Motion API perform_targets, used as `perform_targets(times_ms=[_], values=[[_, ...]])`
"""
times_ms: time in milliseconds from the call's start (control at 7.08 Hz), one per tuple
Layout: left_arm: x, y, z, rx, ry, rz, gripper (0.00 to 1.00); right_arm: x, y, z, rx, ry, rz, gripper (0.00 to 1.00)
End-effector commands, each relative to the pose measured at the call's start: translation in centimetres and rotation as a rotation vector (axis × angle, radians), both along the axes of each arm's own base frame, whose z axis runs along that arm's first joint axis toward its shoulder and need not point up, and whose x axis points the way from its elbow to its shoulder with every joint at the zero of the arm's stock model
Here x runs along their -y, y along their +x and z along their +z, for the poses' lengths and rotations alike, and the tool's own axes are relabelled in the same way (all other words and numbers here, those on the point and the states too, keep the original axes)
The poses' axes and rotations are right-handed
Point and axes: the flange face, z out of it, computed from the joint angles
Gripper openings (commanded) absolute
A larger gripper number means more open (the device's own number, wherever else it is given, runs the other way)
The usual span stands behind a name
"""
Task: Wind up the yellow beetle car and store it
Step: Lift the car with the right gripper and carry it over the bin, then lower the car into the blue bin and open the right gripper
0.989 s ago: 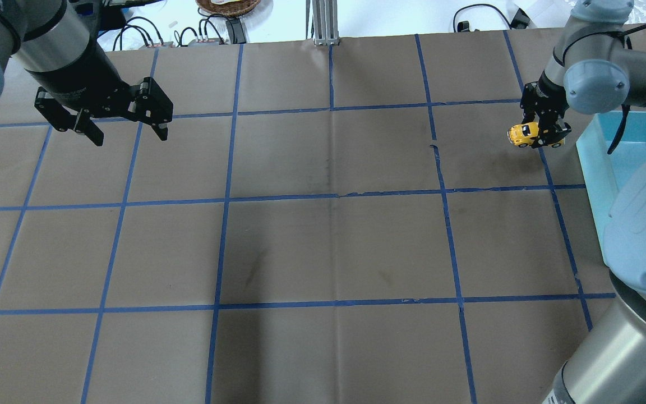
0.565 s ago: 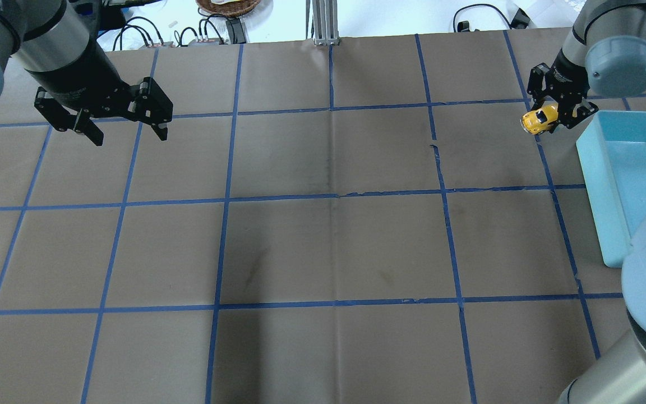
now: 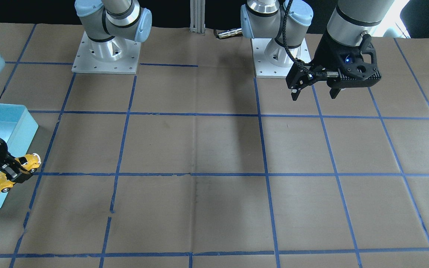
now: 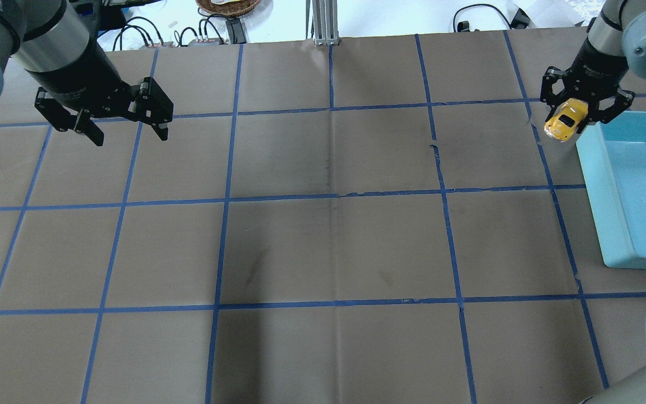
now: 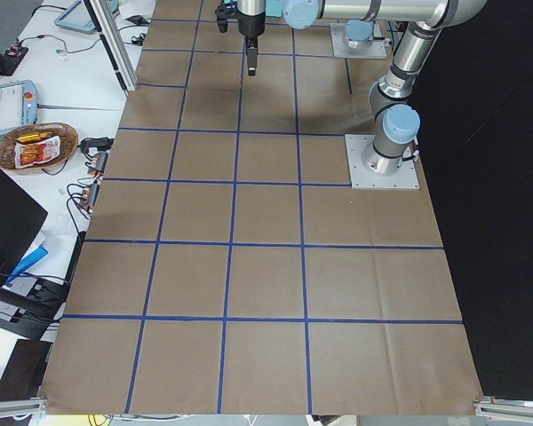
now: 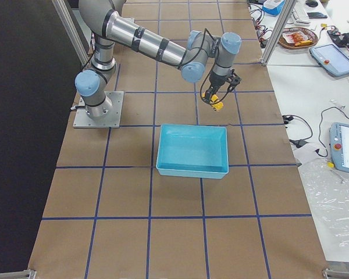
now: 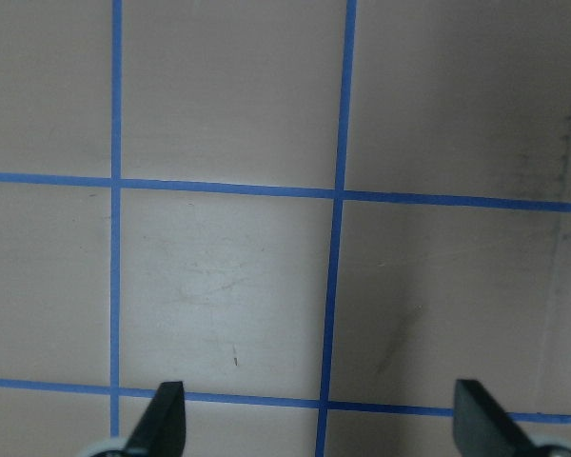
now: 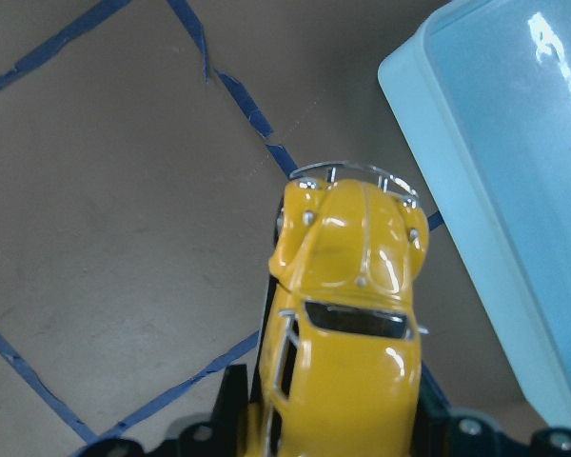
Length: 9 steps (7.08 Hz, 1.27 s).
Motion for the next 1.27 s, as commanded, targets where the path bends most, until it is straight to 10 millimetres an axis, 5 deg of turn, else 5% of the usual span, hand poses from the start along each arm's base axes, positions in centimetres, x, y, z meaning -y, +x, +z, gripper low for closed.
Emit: perform_targets(times_ms=[0,141,565,1130], values=[[0.1,0.0,0.0,-0.001,0.001,0.0,1.0,-0.8,-3.2,1.8,0.005,-0.011,0.139,0.14],[-0.1,0.0,0.2,-0.001,-0.004,0.0,1.0,-0.9,-5.4,2.8,0.012,-0.028,0.248,0.23],[-0.2,-0.2,0.2,-0.001,-0.004,-0.003,1.0,-2.7,-12.1,2.6,-0.016,0.031,0.391,0.17],[-0.3,-0.3,0.4,0.001,-0.007,-0.006,1.0,-3.7,-17.8,-2.6,-0.064,0.177,0.379,0.11]])
